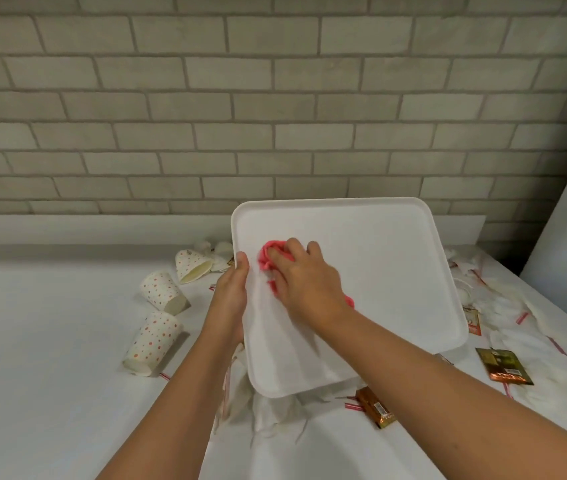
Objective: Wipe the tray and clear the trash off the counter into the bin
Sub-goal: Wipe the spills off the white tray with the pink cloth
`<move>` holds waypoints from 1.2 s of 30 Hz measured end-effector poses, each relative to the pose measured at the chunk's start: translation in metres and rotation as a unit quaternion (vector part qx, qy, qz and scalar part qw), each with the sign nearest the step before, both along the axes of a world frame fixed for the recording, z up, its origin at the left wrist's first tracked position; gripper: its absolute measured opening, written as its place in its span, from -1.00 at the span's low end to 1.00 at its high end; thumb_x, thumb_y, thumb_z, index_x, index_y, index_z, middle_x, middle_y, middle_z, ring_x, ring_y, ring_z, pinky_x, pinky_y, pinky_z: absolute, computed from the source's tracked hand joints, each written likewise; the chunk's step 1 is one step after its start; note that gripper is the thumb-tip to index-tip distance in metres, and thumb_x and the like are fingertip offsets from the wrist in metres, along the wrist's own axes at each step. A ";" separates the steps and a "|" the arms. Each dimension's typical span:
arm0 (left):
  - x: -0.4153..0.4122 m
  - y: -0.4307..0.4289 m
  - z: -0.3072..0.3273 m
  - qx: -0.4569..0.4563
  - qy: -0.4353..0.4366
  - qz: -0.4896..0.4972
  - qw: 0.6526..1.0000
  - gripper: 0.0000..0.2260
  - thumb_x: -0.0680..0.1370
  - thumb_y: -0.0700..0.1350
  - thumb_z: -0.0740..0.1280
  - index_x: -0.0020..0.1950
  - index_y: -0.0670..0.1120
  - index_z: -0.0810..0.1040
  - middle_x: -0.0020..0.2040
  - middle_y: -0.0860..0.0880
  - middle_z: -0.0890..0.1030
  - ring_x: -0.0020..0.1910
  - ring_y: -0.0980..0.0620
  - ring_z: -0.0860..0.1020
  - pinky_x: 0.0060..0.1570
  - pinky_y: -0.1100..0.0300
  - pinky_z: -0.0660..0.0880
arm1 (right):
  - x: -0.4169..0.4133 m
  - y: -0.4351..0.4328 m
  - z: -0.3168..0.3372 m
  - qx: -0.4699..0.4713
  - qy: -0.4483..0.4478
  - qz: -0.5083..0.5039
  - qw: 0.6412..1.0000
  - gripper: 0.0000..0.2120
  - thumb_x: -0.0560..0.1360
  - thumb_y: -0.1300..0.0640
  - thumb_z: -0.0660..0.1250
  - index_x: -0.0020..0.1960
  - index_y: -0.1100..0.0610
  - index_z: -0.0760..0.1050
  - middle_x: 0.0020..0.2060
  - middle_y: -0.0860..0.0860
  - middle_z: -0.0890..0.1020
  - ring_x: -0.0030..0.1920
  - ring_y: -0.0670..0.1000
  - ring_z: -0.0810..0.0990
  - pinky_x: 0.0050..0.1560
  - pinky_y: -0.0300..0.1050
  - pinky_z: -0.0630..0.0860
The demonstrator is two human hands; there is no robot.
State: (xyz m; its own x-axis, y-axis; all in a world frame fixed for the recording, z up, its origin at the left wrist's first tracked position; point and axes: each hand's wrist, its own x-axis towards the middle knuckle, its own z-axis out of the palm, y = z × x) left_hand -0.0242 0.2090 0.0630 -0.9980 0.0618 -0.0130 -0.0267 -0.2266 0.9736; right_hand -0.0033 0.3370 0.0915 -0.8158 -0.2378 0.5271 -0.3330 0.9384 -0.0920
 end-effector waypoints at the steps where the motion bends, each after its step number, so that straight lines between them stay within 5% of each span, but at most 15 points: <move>1: 0.002 -0.001 0.001 -0.005 -0.004 0.005 1.000 -0.52 0.53 0.29 0.12 0.28 0.04 0.50 0.18 -0.02 0.62 0.16 -0.03 0.59 0.23 -0.06 0.47 | -0.007 0.008 0.003 -0.007 0.000 -0.018 1.000 -0.66 0.59 0.04 0.15 0.36 0.01 0.35 0.24 0.00 0.39 0.14 0.12 0.36 -0.24 -0.02 0.49; 4: -0.003 -0.001 -0.002 -0.023 -0.004 0.019 1.000 -0.46 0.50 0.33 0.12 0.35 0.05 0.42 0.31 0.09 0.50 0.28 0.05 0.47 0.31 0.03 0.38 | -0.032 0.036 0.009 -0.048 0.007 -0.074 0.996 -0.69 0.60 0.05 0.10 0.32 0.00 0.39 0.22 -0.01 0.41 0.13 0.13 0.38 -0.24 -0.04 0.48; 8: -0.006 0.007 -0.001 -0.033 -0.016 0.048 0.998 -0.73 0.60 0.17 0.07 0.05 0.11 0.50 -0.08 0.18 0.61 -0.15 0.24 0.59 -0.23 0.30 0.53 | -0.066 0.080 0.007 -0.076 0.002 -0.138 0.988 -0.70 0.62 0.08 0.06 0.28 0.03 0.44 0.20 0.01 0.44 0.12 0.13 0.38 -0.25 -0.09 0.36; 10: -0.006 0.010 0.003 -0.048 -0.007 0.069 0.996 -0.76 0.62 0.14 0.05 0.10 0.10 0.45 -0.13 0.22 0.57 -0.21 0.27 0.54 -0.31 0.34 0.44 | -0.081 0.102 0.004 -0.090 -0.007 -0.163 0.982 -0.69 0.61 0.09 0.05 0.27 0.05 0.46 0.20 0.04 0.44 0.12 0.15 0.39 -0.23 -0.09 0.36; 16: -0.017 0.022 0.008 -0.086 -0.015 0.115 0.990 -0.55 0.58 0.23 0.07 0.33 0.02 0.45 0.22 0.05 0.57 0.23 -0.01 0.51 0.32 -0.01 0.38 | -0.115 0.168 0.007 -0.111 -0.030 -0.203 0.972 -0.70 0.60 0.12 0.08 0.23 0.14 0.49 0.19 0.15 0.45 0.15 0.24 0.40 -0.15 -0.02 0.36; 21: -0.021 0.032 0.006 -0.078 -0.011 0.171 0.982 -0.58 0.58 0.21 0.07 0.27 -0.01 0.46 0.19 -0.01 0.57 0.16 -0.05 0.54 0.22 0.02 0.45 | -0.144 0.205 0.003 -0.119 -0.098 -0.218 0.964 -0.70 0.59 0.10 0.11 0.20 0.19 0.49 0.17 0.22 0.50 0.17 0.27 0.48 0.09 0.07 0.46; 26: -0.021 0.034 0.005 -0.046 -0.009 0.220 0.974 -0.61 0.60 0.18 0.06 0.23 -0.03 0.48 0.00 0.02 0.61 -0.03 0.02 0.59 -0.18 0.17 0.48 | -0.159 0.206 -0.007 -0.112 -0.162 -0.180 0.964 -0.70 0.59 0.05 0.13 0.18 0.23 0.43 0.13 0.21 0.54 0.16 0.22 0.51 0.08 0.03 0.44; 31: -0.017 0.018 0.006 0.008 -0.019 0.287 0.958 -0.56 0.59 0.20 0.08 0.25 -0.08 0.48 0.10 -0.08 0.61 0.00 -0.05 0.60 -0.12 0.12 0.52 | -0.171 0.191 -0.001 -0.228 -0.300 -0.060 0.924 -0.76 0.52 0.13 0.28 -0.32 0.12 0.41 -0.25 0.13 0.58 -0.19 0.11 0.56 -0.15 -0.17 0.40; 33: -0.014 0.003 0.006 0.034 -0.025 0.317 0.948 -0.51 0.57 0.24 0.10 0.27 -0.09 0.49 0.15 -0.09 0.61 0.06 -0.10 0.60 0.01 0.04 0.53 | -0.170 0.177 0.005 -0.270 -0.336 -0.012 0.902 -0.79 0.54 0.13 0.27 -0.24 0.18 0.46 -0.30 0.11 0.56 -0.33 -0.01 0.48 -0.31 -0.20 0.37; 36: -0.011 -0.018 0.005 0.072 -0.025 0.334 0.939 -0.48 0.53 0.31 0.11 0.25 -0.02 0.51 0.13 -0.05 0.64 0.10 -0.10 0.60 0.10 -0.04 0.52 | -0.168 0.153 0.011 -0.342 -0.378 0.072 0.857 -0.76 0.58 0.09 0.24 -0.02 0.29 0.49 -0.16 0.28 0.59 -0.27 0.02 0.48 -0.30 -0.19 0.37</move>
